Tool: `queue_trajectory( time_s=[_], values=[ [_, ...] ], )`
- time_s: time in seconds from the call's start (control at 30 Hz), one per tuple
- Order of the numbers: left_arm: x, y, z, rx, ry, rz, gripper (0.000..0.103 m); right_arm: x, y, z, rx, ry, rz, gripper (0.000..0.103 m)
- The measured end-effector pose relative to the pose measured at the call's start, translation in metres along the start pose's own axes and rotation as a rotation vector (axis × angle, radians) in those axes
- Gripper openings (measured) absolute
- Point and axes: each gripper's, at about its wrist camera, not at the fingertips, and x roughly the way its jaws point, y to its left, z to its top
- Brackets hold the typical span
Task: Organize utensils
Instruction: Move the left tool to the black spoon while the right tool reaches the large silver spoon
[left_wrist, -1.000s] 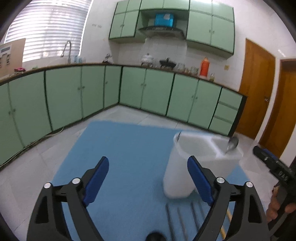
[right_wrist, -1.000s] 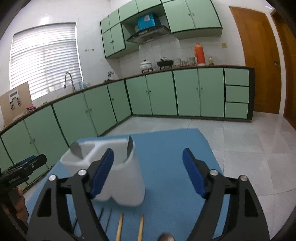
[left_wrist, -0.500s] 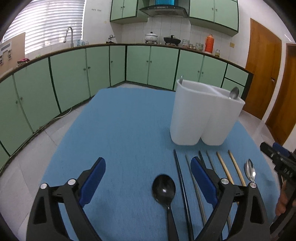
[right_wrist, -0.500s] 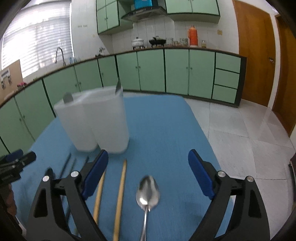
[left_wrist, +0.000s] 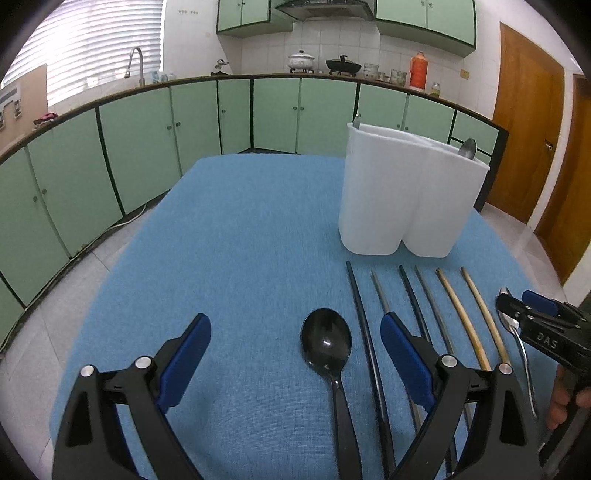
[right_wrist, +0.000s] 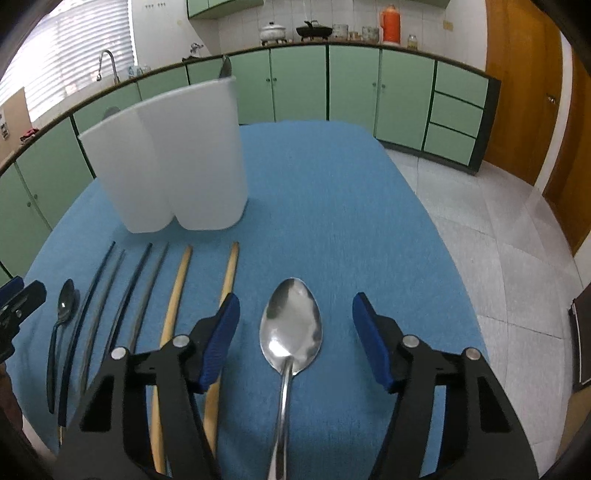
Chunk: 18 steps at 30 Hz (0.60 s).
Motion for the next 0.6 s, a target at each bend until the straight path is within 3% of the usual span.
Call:
queue_trajectory(
  time_s=[0.33, 0.6],
  values=[
    [0.009, 0.005, 0.002, -0.003, 0.022, -0.006, 0.091, 0.011, -0.004, 0.006, 0.01, 0.029, -0.019, 0.052],
    [0.022, 0.003, 0.004, 0.0, 0.058, -0.022, 0.091, 0.009, 0.003, 0.007, 0.003, 0.036, -0.025, 0.04]
  ],
)
